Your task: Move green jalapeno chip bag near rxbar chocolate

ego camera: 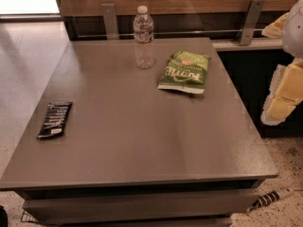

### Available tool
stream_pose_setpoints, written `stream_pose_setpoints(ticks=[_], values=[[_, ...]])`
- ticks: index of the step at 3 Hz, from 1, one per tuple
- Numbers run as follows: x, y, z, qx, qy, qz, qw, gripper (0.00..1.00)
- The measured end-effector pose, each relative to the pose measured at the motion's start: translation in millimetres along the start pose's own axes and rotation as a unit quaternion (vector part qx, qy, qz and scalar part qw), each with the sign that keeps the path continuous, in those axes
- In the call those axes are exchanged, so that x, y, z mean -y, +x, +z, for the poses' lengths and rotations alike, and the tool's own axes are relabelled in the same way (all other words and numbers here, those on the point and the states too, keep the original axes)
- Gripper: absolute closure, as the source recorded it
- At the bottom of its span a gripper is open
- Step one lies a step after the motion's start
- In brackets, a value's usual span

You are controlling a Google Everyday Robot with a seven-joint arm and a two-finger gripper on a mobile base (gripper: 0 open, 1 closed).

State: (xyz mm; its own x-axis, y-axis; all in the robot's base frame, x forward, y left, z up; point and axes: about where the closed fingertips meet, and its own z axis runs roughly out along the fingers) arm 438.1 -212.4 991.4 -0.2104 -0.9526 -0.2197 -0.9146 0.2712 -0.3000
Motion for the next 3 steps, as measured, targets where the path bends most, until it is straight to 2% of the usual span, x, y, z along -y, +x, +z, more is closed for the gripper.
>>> stream_pose_setpoints(ticks=[1, 2, 3], values=[[0.0, 0.0, -0.1, 0.0, 0.0, 0.0, 1.0, 0.0], [17.9, -4.9, 3.5, -0.001, 0.014, -0.002, 0.9999, 0.0], [55.6, -18.2, 17.5, 0.007, 0.034, 0.0, 0.9994, 0.0]])
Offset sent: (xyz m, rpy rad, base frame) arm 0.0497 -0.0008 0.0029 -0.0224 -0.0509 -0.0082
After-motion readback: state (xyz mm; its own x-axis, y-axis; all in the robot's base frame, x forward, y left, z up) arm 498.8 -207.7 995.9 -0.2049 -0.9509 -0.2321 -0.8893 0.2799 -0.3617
